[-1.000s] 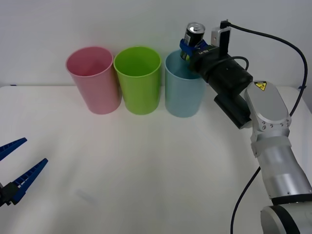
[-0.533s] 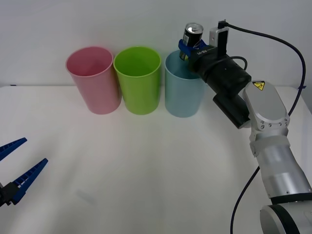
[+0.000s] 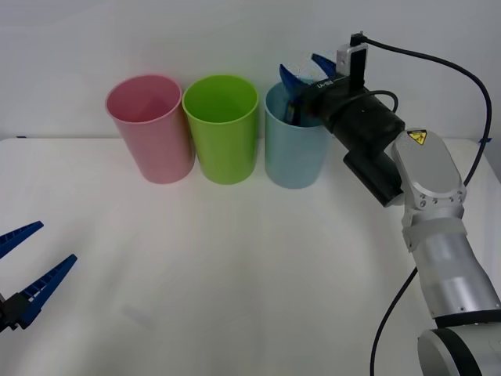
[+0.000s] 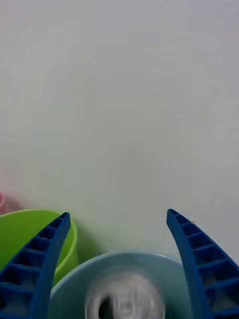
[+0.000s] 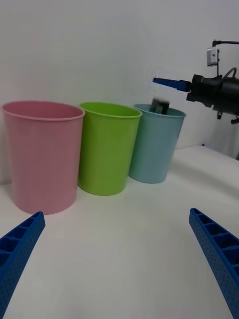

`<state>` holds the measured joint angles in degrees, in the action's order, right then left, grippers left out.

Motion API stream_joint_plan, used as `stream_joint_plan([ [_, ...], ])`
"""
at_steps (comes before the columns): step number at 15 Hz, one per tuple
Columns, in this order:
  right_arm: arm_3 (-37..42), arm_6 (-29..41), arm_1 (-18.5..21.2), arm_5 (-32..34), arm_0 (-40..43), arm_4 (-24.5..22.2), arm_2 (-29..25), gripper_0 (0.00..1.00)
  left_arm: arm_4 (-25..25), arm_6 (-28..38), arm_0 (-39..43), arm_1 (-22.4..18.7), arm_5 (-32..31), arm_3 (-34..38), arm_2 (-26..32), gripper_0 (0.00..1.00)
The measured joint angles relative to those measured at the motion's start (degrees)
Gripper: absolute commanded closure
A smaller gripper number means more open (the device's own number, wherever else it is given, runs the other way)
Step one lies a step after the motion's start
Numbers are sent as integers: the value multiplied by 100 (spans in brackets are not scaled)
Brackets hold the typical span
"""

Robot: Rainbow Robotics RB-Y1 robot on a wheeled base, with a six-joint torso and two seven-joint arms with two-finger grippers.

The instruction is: Grasp the object on the table and drop it into the matching bin: aluminum can to the light blue bin, PET bottle to the pink bin.

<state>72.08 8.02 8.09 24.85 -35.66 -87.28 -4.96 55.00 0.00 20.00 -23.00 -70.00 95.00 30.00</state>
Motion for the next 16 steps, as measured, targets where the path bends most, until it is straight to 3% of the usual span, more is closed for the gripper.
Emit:
stream_joint_plan([
  [7, 93, -4, 12, 327, 49, 1, -191, 0, 0, 0, 0, 0, 0, 0, 0, 0],
  [16, 1243, 73, 418, 582, 1009, 301, 9, 0, 0, 0, 0, 0, 0, 0, 0, 0],
])
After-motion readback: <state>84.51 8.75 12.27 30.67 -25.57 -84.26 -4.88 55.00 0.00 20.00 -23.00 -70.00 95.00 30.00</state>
